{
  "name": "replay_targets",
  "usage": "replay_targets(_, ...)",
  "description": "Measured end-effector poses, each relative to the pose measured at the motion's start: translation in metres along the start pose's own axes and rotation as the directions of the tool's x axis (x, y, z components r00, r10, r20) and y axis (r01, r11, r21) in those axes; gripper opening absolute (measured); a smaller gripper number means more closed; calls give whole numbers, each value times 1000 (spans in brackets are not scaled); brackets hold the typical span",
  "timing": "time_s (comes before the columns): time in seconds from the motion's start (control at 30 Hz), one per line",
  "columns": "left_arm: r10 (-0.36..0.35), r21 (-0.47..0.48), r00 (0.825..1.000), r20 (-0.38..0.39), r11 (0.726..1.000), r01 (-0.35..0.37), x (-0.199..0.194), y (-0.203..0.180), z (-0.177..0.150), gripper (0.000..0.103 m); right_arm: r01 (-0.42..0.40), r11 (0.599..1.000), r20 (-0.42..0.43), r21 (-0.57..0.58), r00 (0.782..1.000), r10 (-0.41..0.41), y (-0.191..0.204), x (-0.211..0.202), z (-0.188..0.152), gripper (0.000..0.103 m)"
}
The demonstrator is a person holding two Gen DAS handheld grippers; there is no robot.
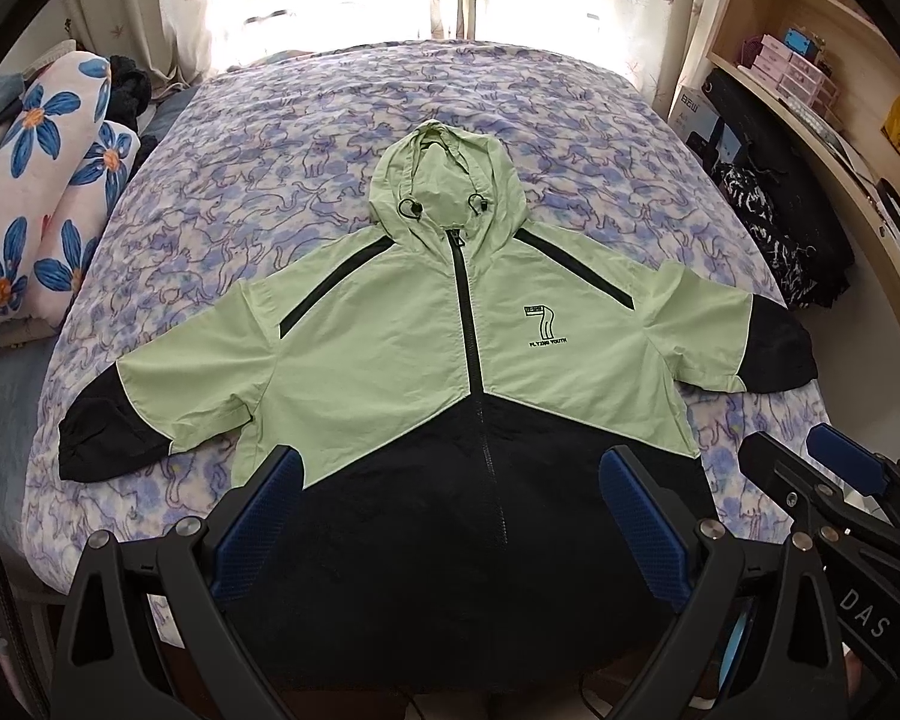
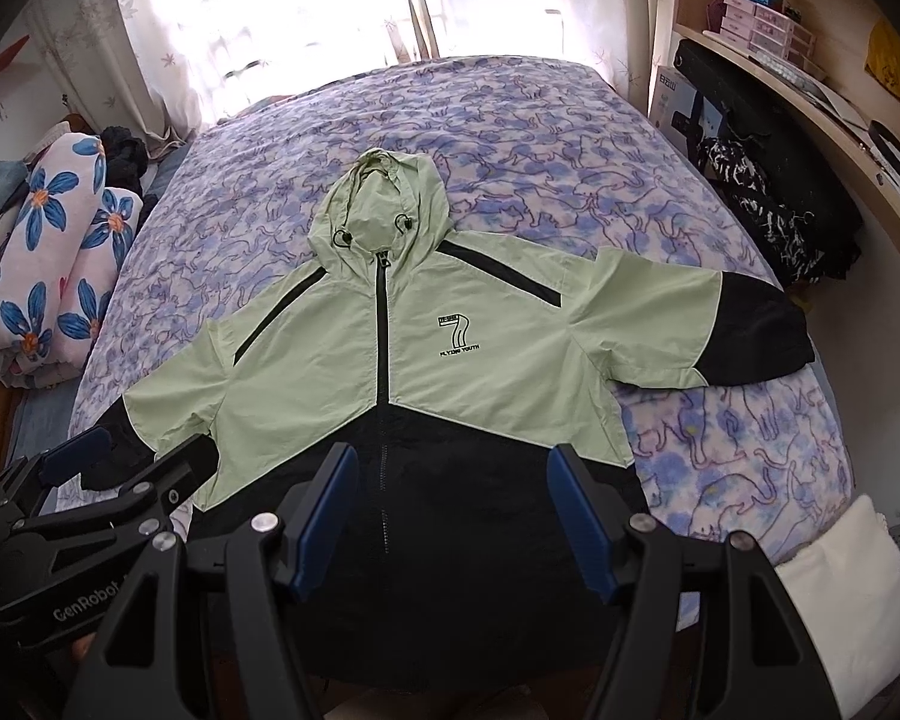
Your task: Fold large clothes
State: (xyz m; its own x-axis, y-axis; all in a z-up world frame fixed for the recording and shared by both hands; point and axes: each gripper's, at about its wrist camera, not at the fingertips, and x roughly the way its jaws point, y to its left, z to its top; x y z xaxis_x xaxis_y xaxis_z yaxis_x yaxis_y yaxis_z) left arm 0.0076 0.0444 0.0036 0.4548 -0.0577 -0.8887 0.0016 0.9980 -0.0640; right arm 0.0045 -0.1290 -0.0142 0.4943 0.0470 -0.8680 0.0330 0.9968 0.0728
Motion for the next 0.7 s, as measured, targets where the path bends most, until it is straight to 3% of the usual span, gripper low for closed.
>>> replay_targets(0.7, -67, 70, 997, -43, 995, 70, 20, -8, 13, 98, 22, 996, 27, 91, 999, -24, -10, -2, 9, 65)
